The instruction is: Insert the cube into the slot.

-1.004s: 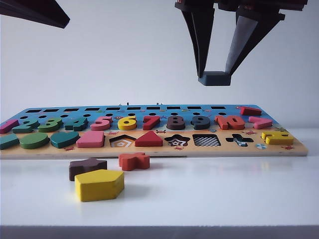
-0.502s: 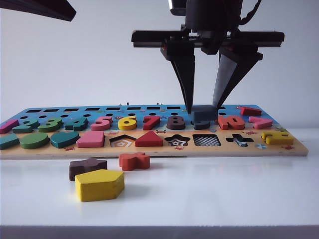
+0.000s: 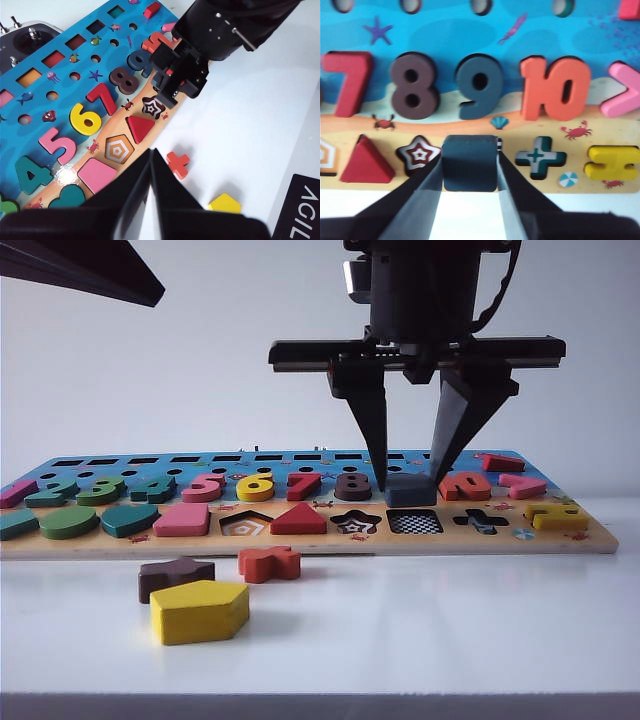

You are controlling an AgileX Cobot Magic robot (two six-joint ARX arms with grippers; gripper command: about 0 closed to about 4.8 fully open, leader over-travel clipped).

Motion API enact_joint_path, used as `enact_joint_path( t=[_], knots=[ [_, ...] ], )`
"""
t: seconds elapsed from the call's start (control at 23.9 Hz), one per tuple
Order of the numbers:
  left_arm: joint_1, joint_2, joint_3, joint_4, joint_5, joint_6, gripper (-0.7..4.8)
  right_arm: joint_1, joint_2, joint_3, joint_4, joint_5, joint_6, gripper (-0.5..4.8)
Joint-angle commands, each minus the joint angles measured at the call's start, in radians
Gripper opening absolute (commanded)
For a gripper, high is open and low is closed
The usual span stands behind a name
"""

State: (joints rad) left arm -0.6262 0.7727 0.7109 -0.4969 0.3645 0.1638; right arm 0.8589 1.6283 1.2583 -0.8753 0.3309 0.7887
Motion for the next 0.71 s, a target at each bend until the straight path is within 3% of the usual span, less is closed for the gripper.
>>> enact_joint_path(
  t=[0.04, 0.71],
  knots=[
    [-0.002, 0.000, 0.003, 0.012, 0.002, 0.001, 0.17, -0.006, -0.001, -0.006, 0.008, 0.005, 0.008, 0.21],
    [-0.001, -0.070, -0.026, -0.003, 0.002, 0.001, 0.17, -0.008, 0.000, -0.010, 0.029, -0.014, 0.007, 0.18]
  ],
)
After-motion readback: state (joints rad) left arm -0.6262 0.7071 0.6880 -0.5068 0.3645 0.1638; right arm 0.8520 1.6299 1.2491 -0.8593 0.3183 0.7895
